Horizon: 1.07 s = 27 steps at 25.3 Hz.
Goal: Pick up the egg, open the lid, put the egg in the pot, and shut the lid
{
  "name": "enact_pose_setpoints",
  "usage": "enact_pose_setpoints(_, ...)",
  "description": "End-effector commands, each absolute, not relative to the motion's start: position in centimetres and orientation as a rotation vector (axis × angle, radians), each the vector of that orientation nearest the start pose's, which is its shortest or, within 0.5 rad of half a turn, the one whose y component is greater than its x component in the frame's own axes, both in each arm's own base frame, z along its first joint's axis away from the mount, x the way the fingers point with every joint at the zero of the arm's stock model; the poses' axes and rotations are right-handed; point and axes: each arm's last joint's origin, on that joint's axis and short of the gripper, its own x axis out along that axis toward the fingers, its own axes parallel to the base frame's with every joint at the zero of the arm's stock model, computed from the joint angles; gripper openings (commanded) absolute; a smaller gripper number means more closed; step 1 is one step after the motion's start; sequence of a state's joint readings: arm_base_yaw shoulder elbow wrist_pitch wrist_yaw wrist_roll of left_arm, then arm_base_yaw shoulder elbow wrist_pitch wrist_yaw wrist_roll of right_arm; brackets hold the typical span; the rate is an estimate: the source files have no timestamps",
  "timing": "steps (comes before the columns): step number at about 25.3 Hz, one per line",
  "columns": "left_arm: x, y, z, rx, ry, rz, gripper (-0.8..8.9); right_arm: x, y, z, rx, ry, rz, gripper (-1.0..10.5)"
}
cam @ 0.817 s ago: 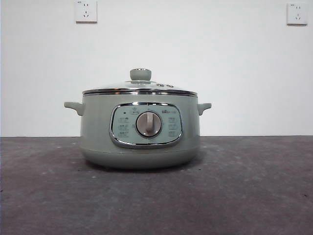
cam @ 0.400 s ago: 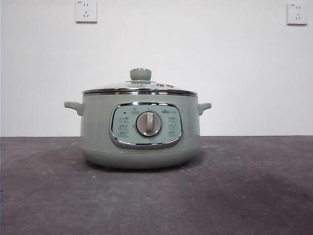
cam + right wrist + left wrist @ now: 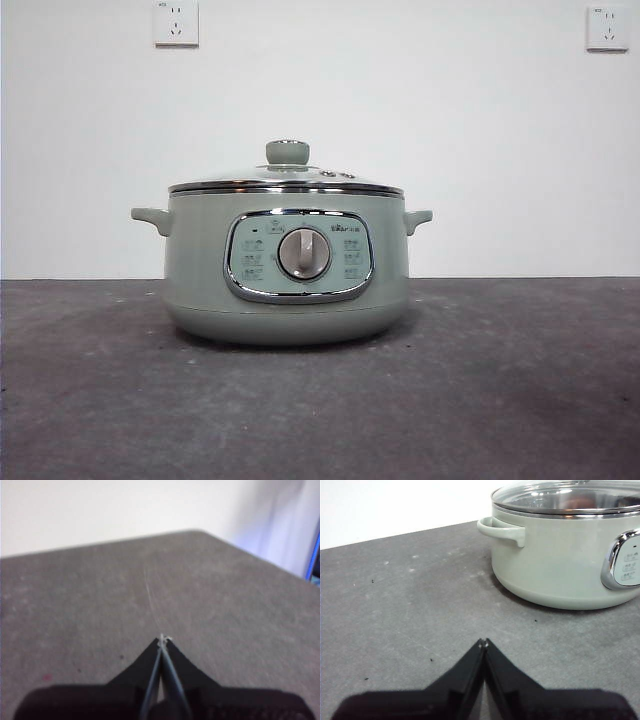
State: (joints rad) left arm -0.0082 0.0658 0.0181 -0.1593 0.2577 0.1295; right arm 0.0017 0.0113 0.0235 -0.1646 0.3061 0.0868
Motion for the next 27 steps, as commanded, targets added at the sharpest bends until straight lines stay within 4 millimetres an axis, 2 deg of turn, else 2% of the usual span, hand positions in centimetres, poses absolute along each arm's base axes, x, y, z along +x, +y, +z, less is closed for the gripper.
enact_pose_setpoints(1,9.83,-0.79,14.65,0.095,0.194,-0.278,-0.04,9.46,-0.96,15.14,0.068,0.149,-0.319,0.0)
enact_pose_setpoints(11,9.83,-0.79,14.65,0.095,0.194,-0.278,-0.04,9.54,-0.63,15.07,-0.079,0.177,-0.181,0.0)
enact_pose_setpoints(27,9.83,-0.79,14.65,0.095,0.193,-0.278,-0.04,9.55,-0.63,15.09,-0.070,0.175,-0.182,0.0)
